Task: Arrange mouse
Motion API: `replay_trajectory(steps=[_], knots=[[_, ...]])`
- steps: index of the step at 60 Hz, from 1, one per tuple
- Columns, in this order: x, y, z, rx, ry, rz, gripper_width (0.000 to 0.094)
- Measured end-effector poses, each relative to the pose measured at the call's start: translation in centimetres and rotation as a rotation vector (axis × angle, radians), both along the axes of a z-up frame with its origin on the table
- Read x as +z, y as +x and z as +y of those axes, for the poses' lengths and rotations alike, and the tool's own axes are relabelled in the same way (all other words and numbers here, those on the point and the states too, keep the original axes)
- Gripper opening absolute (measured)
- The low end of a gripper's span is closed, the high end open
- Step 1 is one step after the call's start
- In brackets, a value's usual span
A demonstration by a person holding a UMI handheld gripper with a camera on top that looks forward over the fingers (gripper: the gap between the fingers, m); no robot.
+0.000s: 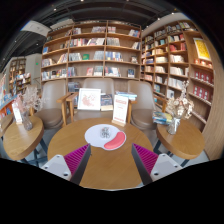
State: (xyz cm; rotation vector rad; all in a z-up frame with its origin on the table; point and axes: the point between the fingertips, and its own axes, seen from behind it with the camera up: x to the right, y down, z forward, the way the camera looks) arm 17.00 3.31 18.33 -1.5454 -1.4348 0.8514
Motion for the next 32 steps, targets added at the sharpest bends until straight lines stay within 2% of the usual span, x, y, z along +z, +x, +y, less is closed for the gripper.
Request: replay_trajectory(steps=[9, 18, 23, 32], knots=[[1.9, 9.6, -0.7, 0.005, -0.014, 0.013, 0.0854], [2.2, 16.0, -0.6, -0.001, 0.007, 0.009, 0.0852], [2.1, 17.7, -1.1, 0.022, 0.002, 0.004, 0.0852], [2.6, 18.9, -1.1, 0.017, 0.014, 0.026, 0.0855]])
